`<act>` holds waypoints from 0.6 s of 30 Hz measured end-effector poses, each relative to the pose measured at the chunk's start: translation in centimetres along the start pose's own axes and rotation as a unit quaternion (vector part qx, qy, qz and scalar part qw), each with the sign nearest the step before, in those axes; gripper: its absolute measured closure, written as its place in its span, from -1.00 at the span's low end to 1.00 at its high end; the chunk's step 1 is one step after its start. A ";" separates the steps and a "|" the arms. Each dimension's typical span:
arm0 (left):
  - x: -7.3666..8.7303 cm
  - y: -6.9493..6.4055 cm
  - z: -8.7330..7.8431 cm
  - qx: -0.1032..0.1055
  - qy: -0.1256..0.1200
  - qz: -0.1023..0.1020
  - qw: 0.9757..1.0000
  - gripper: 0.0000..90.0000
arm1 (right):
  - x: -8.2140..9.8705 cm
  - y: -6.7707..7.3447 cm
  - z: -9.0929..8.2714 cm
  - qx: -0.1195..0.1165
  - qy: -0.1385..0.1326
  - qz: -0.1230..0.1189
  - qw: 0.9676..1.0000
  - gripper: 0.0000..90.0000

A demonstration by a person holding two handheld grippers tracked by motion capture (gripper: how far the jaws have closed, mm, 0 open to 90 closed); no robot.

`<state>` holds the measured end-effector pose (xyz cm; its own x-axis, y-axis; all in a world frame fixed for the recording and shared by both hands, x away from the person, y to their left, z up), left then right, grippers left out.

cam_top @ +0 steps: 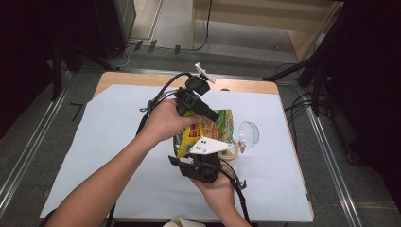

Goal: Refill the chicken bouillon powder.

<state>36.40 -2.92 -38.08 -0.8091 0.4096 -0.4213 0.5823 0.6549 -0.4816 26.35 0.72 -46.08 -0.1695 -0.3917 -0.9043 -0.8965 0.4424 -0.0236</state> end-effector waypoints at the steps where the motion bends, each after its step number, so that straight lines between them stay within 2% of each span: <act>1: 0.0 0.0 0.0 0.002 0.000 0.000 1.000 0.84 | 0.0 0.0 0.0 0.000 0.001 -0.001 1.000 0.50; 12: -0.1 0.4 0.1 0.005 0.004 -0.010 1.000 0.83 | 0.0 -0.1 -0.1 0.004 0.005 -0.006 1.000 0.50; 18: 0.1 -0.1 0.2 0.001 0.004 0.002 1.000 0.83 | 0.4 -0.1 0.2 -0.002 0.003 0.000 1.000 0.51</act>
<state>36.33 -3.07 -38.22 -0.8078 0.4169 -0.4167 0.5852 0.6517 -0.4825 26.47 0.72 -46.52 -0.1718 -0.3963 -0.9019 -0.8981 0.4393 -0.0219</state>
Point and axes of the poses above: each handheld gripper's, and its own axes: z roughly forward along the jaws, x roughly out of its underside, y roughly to its left, the point moved 9 cm from there along z, roughly forward along the jaws, and after that the axes turned 14 degrees about -z, right-handed, at the moved point
